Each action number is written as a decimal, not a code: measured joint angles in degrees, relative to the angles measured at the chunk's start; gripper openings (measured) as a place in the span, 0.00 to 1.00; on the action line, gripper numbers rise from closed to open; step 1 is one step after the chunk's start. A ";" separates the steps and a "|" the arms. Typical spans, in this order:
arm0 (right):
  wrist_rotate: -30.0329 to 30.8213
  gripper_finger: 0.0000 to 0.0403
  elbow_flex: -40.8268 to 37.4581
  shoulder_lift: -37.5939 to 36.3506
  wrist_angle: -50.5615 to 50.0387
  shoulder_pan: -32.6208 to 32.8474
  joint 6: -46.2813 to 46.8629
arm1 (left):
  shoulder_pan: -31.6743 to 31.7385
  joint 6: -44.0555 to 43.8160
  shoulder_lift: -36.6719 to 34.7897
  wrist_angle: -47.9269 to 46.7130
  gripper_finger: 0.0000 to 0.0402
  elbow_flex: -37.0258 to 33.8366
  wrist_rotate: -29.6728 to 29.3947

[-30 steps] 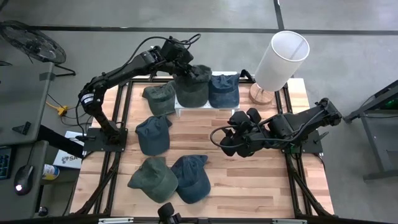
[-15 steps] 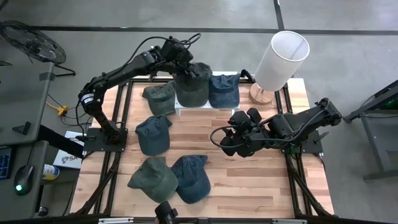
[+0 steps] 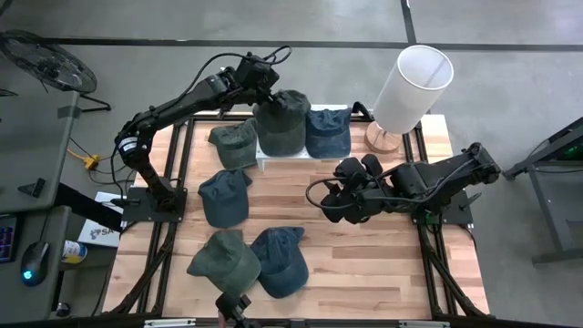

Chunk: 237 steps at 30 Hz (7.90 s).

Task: Pick & Place hat
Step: Stack the dark blue cap on the dark blue cap on the shelf

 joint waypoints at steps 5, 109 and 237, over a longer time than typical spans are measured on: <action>-0.47 0.40 0.00 0.00 0.02 -0.39 0.05 | 0.00 0.05 -0.49 0.22 0.79 -0.10 1.59; -28.37 0.66 -11.04 35.63 50.55 -1.63 -4.33 | -64.50 -73.71 -24.16 -30.00 0.79 -23.54 -23.05; -43.44 0.00 -11.17 -11.96 29.70 -47.47 -34.16 | -64.50 -79.48 -24.10 -27.29 0.79 -23.54 -25.51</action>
